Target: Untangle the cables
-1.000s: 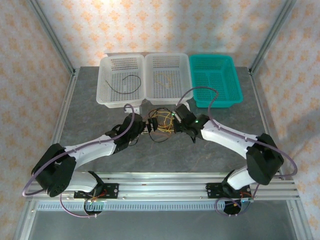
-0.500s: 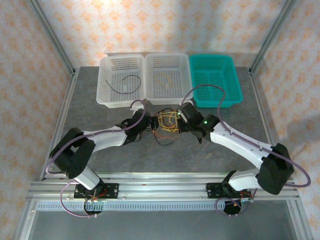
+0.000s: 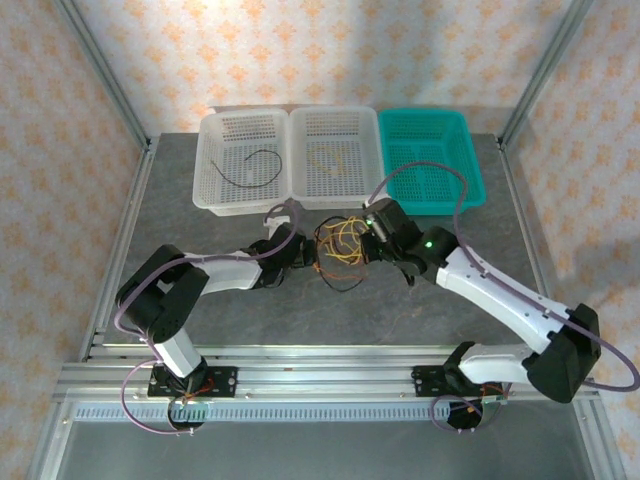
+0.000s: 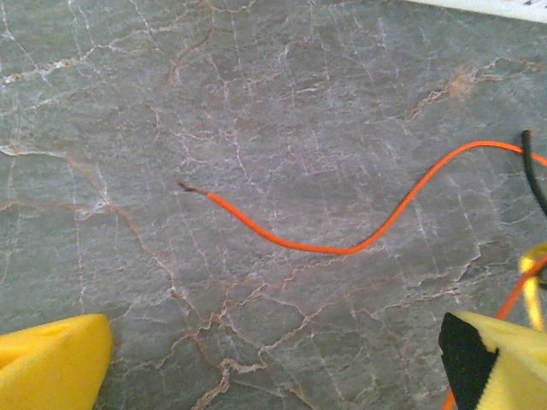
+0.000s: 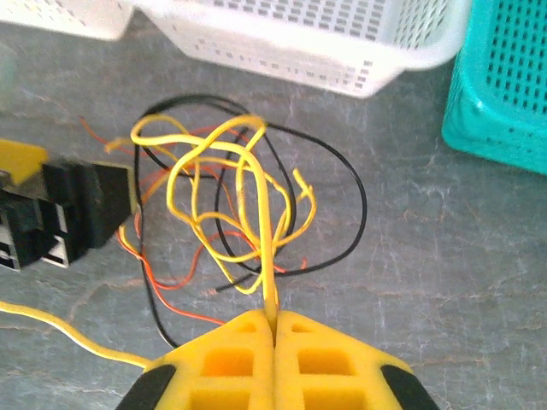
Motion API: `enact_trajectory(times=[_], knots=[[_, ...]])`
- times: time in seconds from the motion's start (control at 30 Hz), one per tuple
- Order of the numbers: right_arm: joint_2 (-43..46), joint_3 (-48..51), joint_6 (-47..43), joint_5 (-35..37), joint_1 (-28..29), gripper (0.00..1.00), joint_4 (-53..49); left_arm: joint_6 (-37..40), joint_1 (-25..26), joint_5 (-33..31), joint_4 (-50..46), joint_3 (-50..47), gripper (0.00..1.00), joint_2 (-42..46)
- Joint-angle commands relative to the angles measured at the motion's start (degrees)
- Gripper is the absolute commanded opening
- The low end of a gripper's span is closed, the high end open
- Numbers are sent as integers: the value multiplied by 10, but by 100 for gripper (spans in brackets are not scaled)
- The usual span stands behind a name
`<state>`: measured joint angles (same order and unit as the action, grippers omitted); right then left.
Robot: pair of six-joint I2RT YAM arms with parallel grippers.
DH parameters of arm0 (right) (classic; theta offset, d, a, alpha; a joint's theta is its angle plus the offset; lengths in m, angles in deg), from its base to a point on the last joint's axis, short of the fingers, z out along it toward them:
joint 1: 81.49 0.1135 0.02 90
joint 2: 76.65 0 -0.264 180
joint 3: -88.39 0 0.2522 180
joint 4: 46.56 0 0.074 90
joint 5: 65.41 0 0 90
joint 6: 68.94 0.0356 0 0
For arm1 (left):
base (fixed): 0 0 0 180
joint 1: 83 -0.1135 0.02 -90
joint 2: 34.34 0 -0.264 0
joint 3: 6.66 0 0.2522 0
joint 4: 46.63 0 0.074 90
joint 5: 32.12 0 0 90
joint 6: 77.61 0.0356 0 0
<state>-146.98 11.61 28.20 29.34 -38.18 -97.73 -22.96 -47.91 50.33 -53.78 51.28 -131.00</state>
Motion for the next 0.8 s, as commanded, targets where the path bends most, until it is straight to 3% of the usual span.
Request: enact_trajectory(times=[0.0,0.27,0.43,0.63,0.77], knots=[[24,-37,-14,12,-2,0,-22,-16,-4,-11,1,8,100,-6],[43,-75,-22,46,-2,0,-60,-30,-8,-20,-1,-21,100,24],[47,-78,-35,17,-2,0,-67,-8,-11,-10,13,-51,100,95],[31,-47,-34,1,-2,0,-49,73,-11,100,111,-109,99,201],[30,-27,-28,-27,-2,0,-15,97,-12,159,139,-119,100,205]])
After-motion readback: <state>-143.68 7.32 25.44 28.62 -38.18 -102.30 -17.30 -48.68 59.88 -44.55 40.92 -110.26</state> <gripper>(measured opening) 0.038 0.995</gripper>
